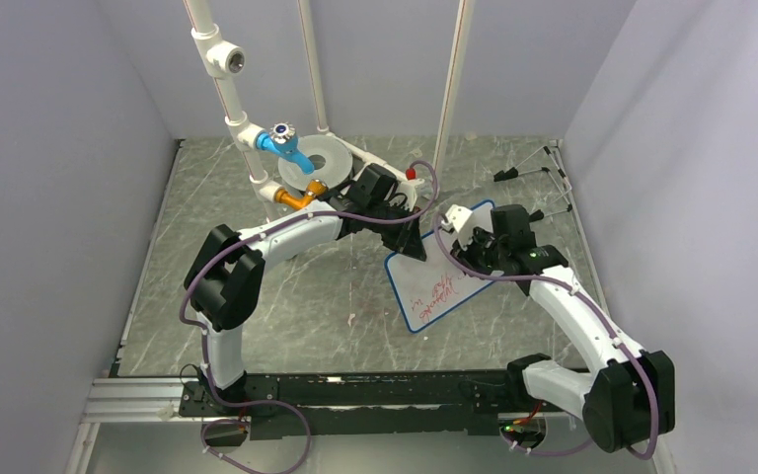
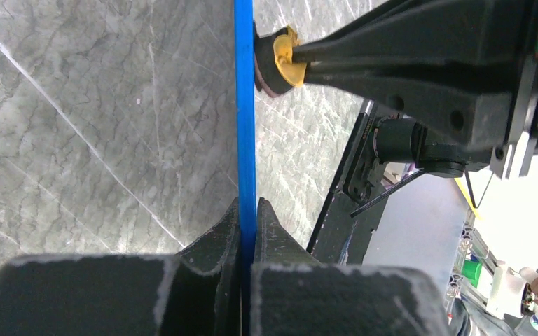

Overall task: Erase the whiteboard
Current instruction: Erase the whiteboard at the center of the board.

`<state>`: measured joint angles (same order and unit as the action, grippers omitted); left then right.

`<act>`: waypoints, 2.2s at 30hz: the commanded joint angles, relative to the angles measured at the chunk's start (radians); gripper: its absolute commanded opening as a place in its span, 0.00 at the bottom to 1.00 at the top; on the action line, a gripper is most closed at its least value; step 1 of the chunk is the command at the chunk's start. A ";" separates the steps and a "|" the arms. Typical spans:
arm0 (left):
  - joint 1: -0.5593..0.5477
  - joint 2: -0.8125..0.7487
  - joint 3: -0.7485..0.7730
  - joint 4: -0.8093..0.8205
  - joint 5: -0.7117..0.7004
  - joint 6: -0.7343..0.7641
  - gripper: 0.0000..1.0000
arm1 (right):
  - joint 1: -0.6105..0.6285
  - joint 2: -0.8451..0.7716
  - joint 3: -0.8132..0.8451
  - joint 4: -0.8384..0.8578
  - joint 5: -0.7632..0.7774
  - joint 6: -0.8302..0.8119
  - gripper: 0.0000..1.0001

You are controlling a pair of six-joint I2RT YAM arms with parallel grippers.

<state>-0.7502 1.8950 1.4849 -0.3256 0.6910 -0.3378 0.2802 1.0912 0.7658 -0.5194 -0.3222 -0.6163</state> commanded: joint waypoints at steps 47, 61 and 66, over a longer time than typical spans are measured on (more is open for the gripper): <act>-0.022 -0.076 -0.003 0.051 0.140 0.048 0.00 | -0.122 0.022 0.025 0.090 0.098 0.043 0.00; -0.021 -0.052 -0.002 0.030 0.161 0.046 0.00 | -0.136 0.018 0.033 0.060 0.036 0.029 0.00; -0.021 -0.051 -0.006 0.020 0.157 0.059 0.00 | -0.171 0.018 0.020 0.093 0.105 0.051 0.00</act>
<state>-0.7513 1.8889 1.4750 -0.3405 0.7120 -0.3260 0.1360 1.1152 0.7860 -0.5434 -0.3195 -0.6117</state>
